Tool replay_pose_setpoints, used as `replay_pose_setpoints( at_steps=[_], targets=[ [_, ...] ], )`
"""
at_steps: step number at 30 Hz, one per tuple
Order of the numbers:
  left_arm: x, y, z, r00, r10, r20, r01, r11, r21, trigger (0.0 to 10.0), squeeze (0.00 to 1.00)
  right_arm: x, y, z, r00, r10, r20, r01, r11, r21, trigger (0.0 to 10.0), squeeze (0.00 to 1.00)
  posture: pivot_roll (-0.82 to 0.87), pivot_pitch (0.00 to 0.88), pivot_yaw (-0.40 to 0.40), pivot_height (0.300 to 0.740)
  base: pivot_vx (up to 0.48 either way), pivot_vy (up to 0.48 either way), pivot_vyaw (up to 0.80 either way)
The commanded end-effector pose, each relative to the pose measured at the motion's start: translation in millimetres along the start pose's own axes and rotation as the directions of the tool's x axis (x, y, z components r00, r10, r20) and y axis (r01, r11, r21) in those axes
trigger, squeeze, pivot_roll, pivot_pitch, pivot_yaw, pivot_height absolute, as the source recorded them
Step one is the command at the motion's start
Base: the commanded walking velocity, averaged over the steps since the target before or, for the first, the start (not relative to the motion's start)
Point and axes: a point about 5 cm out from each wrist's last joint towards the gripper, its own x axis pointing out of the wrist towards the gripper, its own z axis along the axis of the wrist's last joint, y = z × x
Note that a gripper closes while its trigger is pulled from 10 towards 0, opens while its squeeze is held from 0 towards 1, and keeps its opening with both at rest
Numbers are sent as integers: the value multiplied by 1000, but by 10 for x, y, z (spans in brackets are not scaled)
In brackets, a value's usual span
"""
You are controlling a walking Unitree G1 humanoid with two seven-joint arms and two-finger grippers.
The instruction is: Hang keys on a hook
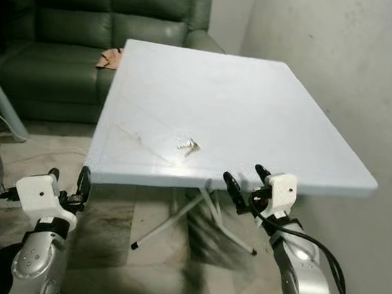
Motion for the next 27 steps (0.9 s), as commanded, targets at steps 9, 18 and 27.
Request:
replay_pose_setpoints(
  at_steps=[9, 18, 27],
  targets=[
    [48, 26, 48, 1000, 18, 8, -18, 999, 35, 10000, 0, 24, 26, 48, 1000, 5, 7, -5, 1000, 4, 10000, 0, -57, 0, -58, 732, 0, 200, 0],
    [54, -10, 27, 1000, 14, -12, -13, 999, 48, 10000, 0, 2, 19, 45, 1000, 12, -9, -12, 1000, -24, 10000, 0, -67, 0, -55, 732, 0, 0, 267],
    [61, -11, 1, 999, 20, -33, -17, 998, 67, 10000, 0, -3, 25, 44, 1000, 13, -12, -14, 1000, -26, 10000, 0, -67, 0, -52, 732, 0, 0, 800]
  ],
)
